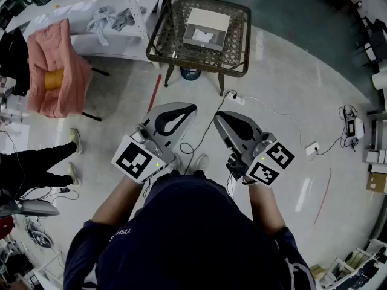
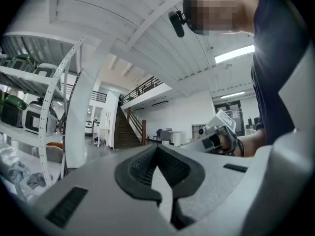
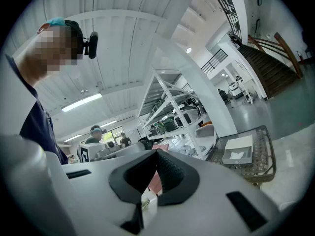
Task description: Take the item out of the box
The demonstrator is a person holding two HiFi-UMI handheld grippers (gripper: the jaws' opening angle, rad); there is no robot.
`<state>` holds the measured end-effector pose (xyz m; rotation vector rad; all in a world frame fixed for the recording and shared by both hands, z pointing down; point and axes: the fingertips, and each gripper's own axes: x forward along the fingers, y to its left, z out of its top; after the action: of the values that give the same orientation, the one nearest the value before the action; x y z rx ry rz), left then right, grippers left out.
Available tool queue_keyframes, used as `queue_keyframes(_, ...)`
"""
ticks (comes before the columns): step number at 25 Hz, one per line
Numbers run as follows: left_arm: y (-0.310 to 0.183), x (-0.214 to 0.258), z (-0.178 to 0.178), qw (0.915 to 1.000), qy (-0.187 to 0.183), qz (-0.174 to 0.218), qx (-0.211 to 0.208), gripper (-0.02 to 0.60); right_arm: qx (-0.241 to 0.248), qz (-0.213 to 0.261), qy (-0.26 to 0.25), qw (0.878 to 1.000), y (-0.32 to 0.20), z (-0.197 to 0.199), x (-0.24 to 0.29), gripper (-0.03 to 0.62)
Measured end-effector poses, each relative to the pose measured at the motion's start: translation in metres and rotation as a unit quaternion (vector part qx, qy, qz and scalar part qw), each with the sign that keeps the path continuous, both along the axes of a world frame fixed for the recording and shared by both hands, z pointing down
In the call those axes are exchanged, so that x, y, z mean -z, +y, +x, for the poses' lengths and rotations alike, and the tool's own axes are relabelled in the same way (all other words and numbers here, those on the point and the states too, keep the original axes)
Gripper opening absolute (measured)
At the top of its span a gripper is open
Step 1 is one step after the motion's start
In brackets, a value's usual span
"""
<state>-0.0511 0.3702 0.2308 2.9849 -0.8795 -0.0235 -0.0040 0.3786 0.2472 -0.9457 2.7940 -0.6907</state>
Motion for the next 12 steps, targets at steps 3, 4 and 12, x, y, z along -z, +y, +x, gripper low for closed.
queue_keyframes(3, 0.000, -0.001, 0.004, 1.0000, -0.001, 0.002, -0.002, 0.006, 0.000, 0.001, -0.002, 1.000, -0.001, 0.003, -0.001, 0.023)
queue_keyframes(4, 0.000, -0.001, 0.005, 1.0000, -0.002, 0.002, -0.002, 0.006, 0.000, 0.001, -0.003, 1.000, -0.001, 0.005, -0.001, 0.023)
queue_keyframes(12, 0.001, 0.000, 0.026, 0.9999, -0.005, 0.005, 0.008, 0.006, 0.011, -0.009, -0.016, 1.000, -0.002, 0.024, -0.003, 0.025)
